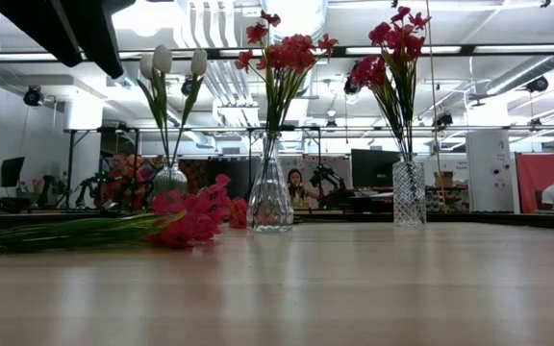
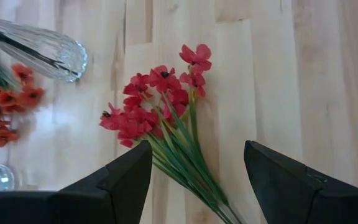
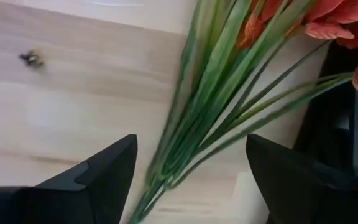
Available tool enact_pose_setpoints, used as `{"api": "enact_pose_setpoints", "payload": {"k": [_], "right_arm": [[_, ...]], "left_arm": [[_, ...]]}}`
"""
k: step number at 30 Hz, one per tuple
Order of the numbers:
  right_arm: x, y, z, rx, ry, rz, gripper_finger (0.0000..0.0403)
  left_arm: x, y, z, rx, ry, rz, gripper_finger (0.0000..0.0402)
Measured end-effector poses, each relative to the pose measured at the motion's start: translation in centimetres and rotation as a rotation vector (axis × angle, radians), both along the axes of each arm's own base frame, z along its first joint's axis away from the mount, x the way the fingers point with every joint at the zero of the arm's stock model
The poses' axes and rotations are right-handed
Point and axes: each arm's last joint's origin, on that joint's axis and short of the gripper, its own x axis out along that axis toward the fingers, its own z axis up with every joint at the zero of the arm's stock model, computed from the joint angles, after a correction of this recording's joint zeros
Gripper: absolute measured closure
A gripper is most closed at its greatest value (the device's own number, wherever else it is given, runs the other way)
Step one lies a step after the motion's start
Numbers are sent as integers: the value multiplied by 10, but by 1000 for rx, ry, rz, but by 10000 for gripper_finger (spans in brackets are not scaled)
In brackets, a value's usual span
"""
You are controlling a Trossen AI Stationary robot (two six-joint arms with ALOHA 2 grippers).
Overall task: Sort flowers into vase by color
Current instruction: Put the bottom orange flowers into the bottom transparent vase
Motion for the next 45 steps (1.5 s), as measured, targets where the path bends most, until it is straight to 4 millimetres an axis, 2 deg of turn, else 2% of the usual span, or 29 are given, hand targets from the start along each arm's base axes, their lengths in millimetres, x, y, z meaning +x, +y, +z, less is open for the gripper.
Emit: {"api": "enact_pose_setpoints", "payload": {"k": [7,13,24,38,45], "right_arm": [[4,5,-19,-48,87,-4,129],[6,7,-27,-93,84,31,165],[12,7,-26,-157,-22,134,254],[13,8,-27,-151,-23,164,346],[17,12,-19,-142,-63,189,379]], "left_arm": [[0,1,0,16,0,-1,165],[0,1,0,23,0,-6,165],[1,2,0,45,-19,3,165],[1,2,1,59,-37,12,165],[1,2,1,57,-39,12,165]]}}
